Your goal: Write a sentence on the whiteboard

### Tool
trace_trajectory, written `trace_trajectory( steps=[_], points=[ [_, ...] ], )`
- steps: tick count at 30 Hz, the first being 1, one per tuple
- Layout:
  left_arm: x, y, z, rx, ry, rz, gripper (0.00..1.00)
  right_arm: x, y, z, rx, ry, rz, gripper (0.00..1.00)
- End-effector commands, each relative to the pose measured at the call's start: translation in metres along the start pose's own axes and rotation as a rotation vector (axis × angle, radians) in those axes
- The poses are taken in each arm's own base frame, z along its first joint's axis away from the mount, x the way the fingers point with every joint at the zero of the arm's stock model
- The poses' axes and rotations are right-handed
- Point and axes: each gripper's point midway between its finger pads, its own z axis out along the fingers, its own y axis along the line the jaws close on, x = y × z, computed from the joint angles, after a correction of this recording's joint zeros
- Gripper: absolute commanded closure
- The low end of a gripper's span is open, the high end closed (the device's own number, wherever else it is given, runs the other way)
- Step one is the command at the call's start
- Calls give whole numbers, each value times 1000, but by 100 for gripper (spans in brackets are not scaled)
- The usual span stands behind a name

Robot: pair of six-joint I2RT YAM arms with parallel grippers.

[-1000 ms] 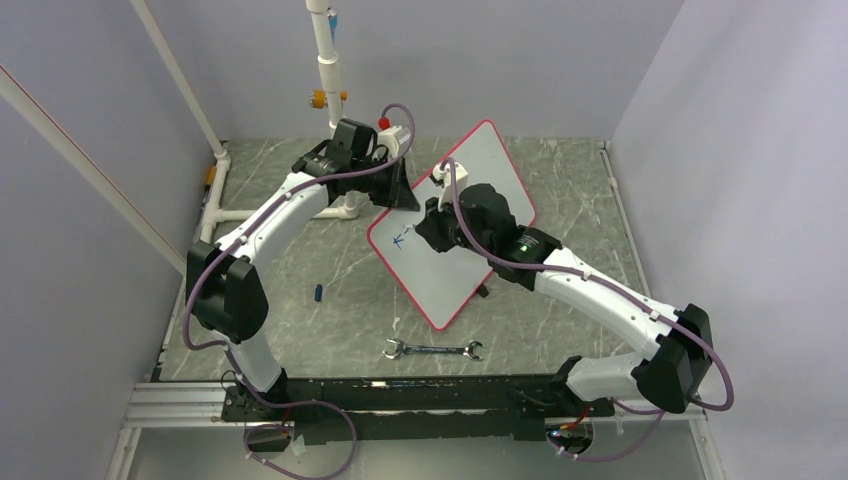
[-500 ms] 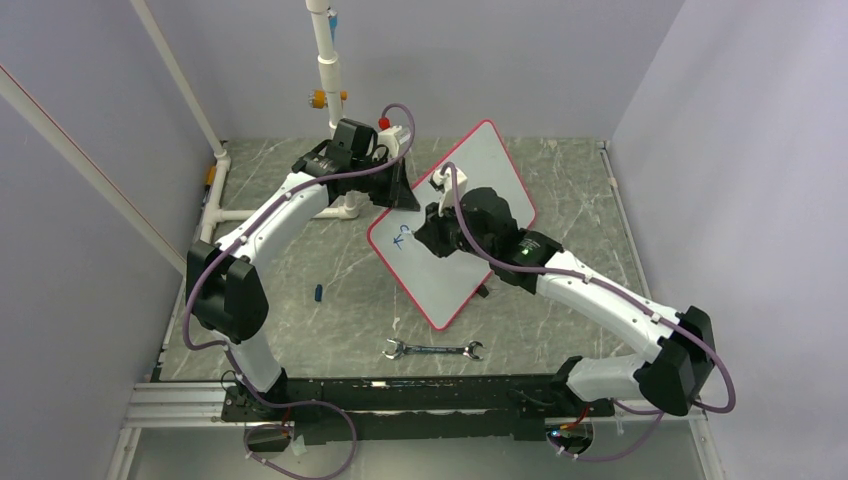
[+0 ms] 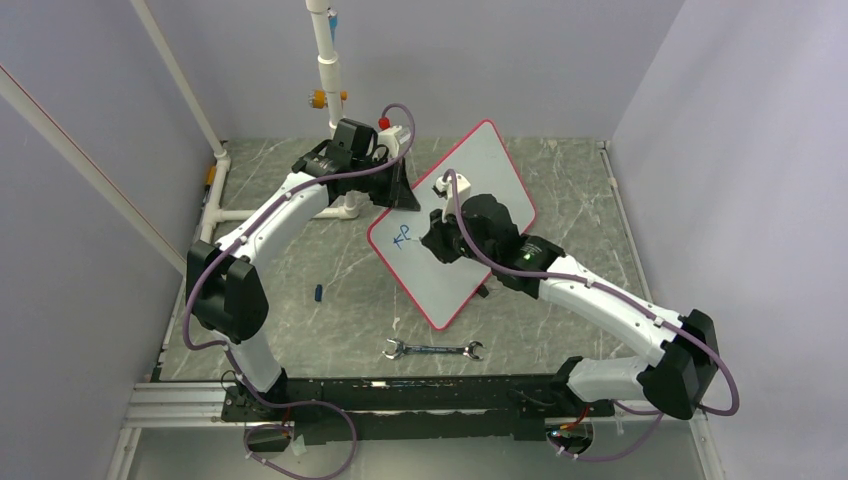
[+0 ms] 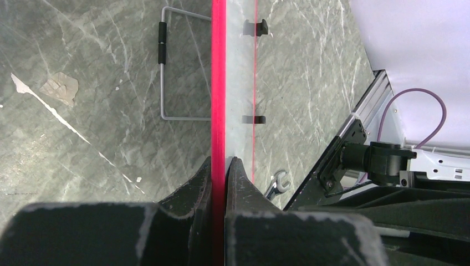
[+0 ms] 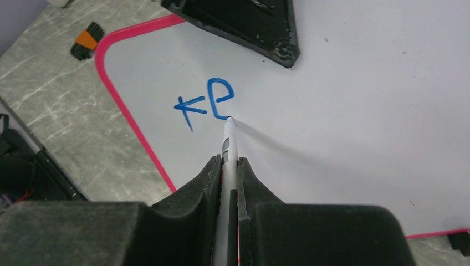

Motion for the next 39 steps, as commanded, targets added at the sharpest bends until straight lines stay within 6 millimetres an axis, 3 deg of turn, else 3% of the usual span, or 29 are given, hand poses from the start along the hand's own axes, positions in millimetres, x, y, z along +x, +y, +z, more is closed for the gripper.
trace_trajectory(
  steps=[1, 6, 10, 39],
  points=[
    [-15, 12, -8, -121, -59, 149, 100, -22, -17, -1, 106, -47, -8, 100],
    [-15, 12, -8, -126, -60, 153, 100, -49, -20, -13, 133, -97, -53, 100],
    [-16, 11, -10, -128, -66, 158, 100, -62, -9, -24, 75, -143, -33, 100],
    [-17, 1, -10, -81, -70, 182, 100, -33, -10, 2, 17, -86, 32, 100]
  ],
)
